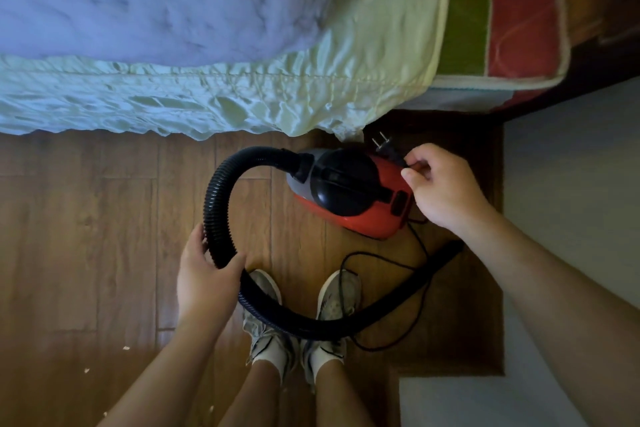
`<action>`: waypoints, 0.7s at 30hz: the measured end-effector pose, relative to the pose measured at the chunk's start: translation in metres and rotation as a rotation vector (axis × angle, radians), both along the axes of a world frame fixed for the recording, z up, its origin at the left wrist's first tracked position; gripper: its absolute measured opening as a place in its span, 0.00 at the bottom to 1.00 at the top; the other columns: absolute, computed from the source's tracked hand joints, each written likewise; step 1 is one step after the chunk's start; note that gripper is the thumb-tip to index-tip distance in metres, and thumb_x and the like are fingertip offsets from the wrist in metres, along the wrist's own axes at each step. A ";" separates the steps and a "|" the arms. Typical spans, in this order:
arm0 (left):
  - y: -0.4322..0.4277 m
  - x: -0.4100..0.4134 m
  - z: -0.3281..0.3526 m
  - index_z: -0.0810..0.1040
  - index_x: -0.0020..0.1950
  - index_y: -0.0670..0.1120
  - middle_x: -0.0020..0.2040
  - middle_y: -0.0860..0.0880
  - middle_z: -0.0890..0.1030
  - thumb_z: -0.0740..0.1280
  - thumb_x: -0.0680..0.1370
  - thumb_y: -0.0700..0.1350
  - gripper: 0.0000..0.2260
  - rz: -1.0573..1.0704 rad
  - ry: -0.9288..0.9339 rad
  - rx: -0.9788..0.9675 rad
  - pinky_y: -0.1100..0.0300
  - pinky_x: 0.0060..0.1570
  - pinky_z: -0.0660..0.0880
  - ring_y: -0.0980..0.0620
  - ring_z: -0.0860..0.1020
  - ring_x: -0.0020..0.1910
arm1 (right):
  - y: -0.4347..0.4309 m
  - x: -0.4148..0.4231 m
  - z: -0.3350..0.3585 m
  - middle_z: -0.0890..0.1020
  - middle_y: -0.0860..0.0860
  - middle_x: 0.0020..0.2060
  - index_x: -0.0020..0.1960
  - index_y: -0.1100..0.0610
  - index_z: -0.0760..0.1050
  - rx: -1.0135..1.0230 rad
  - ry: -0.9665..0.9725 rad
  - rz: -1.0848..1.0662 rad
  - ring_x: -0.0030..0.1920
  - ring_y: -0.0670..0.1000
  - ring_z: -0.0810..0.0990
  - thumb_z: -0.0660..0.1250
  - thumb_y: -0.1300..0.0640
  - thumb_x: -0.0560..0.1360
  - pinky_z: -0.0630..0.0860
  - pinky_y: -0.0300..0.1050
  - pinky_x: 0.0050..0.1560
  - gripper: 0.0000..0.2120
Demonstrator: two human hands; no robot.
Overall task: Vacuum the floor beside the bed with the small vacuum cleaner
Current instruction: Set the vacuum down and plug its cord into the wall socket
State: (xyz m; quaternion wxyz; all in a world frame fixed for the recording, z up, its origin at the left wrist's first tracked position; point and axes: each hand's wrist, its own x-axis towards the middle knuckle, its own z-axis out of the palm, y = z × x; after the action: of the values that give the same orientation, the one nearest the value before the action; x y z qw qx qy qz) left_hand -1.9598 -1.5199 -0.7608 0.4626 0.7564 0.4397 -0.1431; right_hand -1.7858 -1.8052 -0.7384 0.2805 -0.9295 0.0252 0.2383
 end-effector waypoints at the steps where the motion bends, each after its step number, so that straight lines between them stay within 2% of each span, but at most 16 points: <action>1: -0.002 0.001 0.004 0.61 0.80 0.52 0.75 0.52 0.69 0.74 0.77 0.42 0.35 -0.029 0.008 0.034 0.53 0.63 0.75 0.51 0.72 0.70 | -0.005 0.000 0.006 0.78 0.47 0.47 0.58 0.54 0.77 0.004 -0.004 -0.027 0.42 0.44 0.77 0.67 0.57 0.79 0.71 0.36 0.42 0.08; 4: -0.011 0.008 0.016 0.62 0.80 0.49 0.76 0.49 0.67 0.74 0.77 0.41 0.35 -0.110 -0.006 0.103 0.54 0.66 0.70 0.55 0.68 0.68 | -0.018 0.001 0.024 0.78 0.45 0.42 0.56 0.53 0.77 0.023 -0.020 -0.103 0.39 0.41 0.76 0.67 0.57 0.79 0.67 0.30 0.37 0.06; 8: -0.027 0.022 0.029 0.63 0.79 0.48 0.75 0.48 0.68 0.74 0.76 0.42 0.34 -0.191 -0.016 0.157 0.44 0.71 0.70 0.48 0.69 0.73 | -0.033 0.002 0.046 0.78 0.47 0.41 0.51 0.49 0.74 0.058 -0.034 -0.206 0.38 0.41 0.76 0.67 0.58 0.79 0.67 0.31 0.35 0.05; 11: -0.043 0.034 0.041 0.64 0.79 0.48 0.76 0.48 0.68 0.74 0.77 0.42 0.33 -0.244 -0.023 0.159 0.45 0.73 0.68 0.48 0.68 0.74 | -0.045 0.000 0.062 0.79 0.49 0.42 0.52 0.50 0.75 0.089 -0.029 -0.268 0.39 0.44 0.77 0.67 0.58 0.79 0.69 0.35 0.36 0.04; 13: -0.055 0.043 0.049 0.64 0.79 0.48 0.77 0.49 0.68 0.74 0.77 0.42 0.33 -0.280 -0.023 0.146 0.45 0.73 0.67 0.48 0.67 0.75 | -0.055 0.000 0.074 0.79 0.46 0.41 0.53 0.52 0.76 0.115 -0.043 -0.321 0.39 0.42 0.76 0.67 0.58 0.79 0.69 0.34 0.38 0.04; 15: -0.068 0.051 0.055 0.64 0.79 0.49 0.76 0.49 0.69 0.74 0.77 0.43 0.33 -0.306 -0.014 0.126 0.46 0.73 0.67 0.49 0.68 0.75 | -0.063 0.002 0.088 0.78 0.43 0.41 0.49 0.50 0.75 0.165 -0.068 -0.387 0.40 0.41 0.76 0.67 0.58 0.79 0.70 0.34 0.40 0.04; 17: -0.082 0.059 0.062 0.64 0.79 0.49 0.76 0.50 0.69 0.75 0.76 0.43 0.34 -0.351 -0.017 0.096 0.48 0.73 0.68 0.50 0.68 0.75 | -0.070 0.005 0.103 0.79 0.44 0.40 0.44 0.46 0.74 0.253 -0.087 -0.477 0.41 0.43 0.78 0.67 0.58 0.79 0.74 0.39 0.41 0.09; 18: -0.091 0.063 0.066 0.64 0.79 0.49 0.76 0.50 0.70 0.75 0.76 0.42 0.34 -0.381 -0.022 0.077 0.49 0.73 0.68 0.51 0.68 0.75 | -0.073 0.005 0.110 0.79 0.45 0.40 0.43 0.45 0.73 0.290 -0.093 -0.512 0.40 0.44 0.79 0.67 0.58 0.79 0.74 0.39 0.40 0.10; 21: -0.121 0.076 0.079 0.66 0.78 0.51 0.74 0.54 0.71 0.75 0.76 0.42 0.33 -0.481 -0.062 -0.003 0.54 0.71 0.67 0.57 0.67 0.72 | -0.082 0.006 0.132 0.80 0.46 0.40 0.43 0.46 0.73 0.369 -0.104 -0.588 0.38 0.44 0.79 0.66 0.59 0.80 0.73 0.32 0.32 0.10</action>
State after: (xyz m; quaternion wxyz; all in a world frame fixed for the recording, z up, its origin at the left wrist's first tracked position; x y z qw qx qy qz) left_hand -1.8840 -1.6410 -0.6818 0.4296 0.8427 0.2324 -0.2266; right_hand -1.7798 -1.8873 -0.6059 0.5014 -0.8271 0.2337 0.1001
